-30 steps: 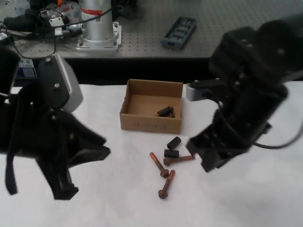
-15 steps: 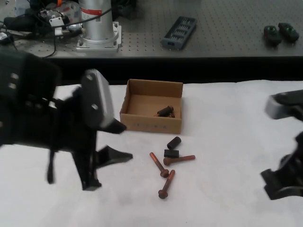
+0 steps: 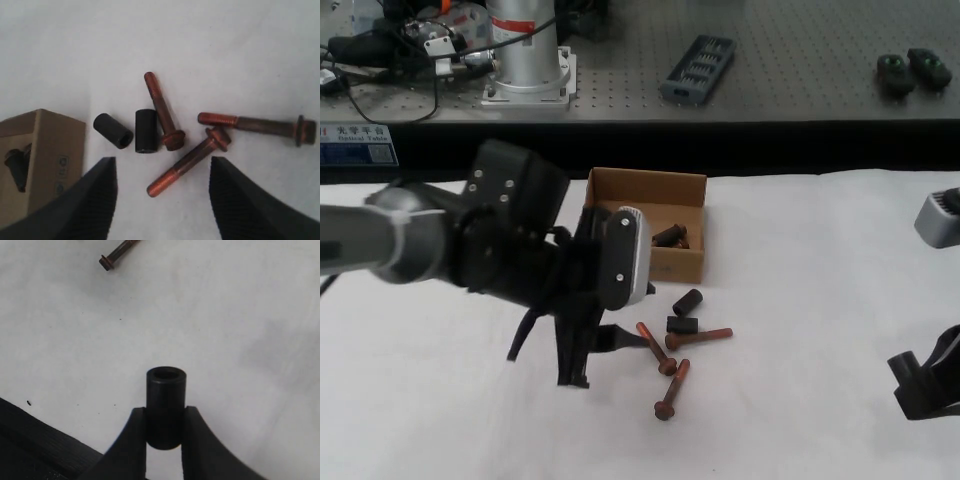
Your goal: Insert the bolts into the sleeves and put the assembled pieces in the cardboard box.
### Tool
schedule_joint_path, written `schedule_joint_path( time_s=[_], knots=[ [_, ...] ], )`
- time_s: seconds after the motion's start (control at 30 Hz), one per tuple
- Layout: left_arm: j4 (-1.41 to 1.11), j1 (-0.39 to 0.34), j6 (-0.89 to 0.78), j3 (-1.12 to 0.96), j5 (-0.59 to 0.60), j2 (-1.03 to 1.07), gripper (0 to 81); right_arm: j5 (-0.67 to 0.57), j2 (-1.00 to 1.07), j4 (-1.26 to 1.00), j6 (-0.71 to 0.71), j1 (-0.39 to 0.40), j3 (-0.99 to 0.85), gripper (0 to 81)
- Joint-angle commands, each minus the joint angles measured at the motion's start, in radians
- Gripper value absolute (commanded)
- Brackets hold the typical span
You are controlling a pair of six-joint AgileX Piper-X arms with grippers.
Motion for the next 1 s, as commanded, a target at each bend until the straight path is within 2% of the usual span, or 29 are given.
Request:
schedule_joint_path(
  time_s=[0.0, 0.37, 0.5, 0.97],
  knots=[
    [-0.006, -0.002, 0.115, -0.055, -0.008, 0.050, 40.3, 0.000, -0.007, -0.009, -0.021, -0.006, -0.003, 2.8],
    [0.010, -0.002, 0.436, -0.063, -0.001, 0.069, 40.2, 0.000, -0.038, -0.012, -0.042, -0.006, -0.003, 2.8],
    [0.030, -0.002, 0.457, -0.063, 0.052, 0.069, 40.2, 0.000, -0.038, -0.017, -0.042, -0.006, -0.003, 2.8],
    [0.062, -0.002, 0.523, -0.063, 0.094, 0.131, 40.2, 0.000, -0.038, -0.018, -0.042, -0.006, -0.003, 2.8]
  ],
)
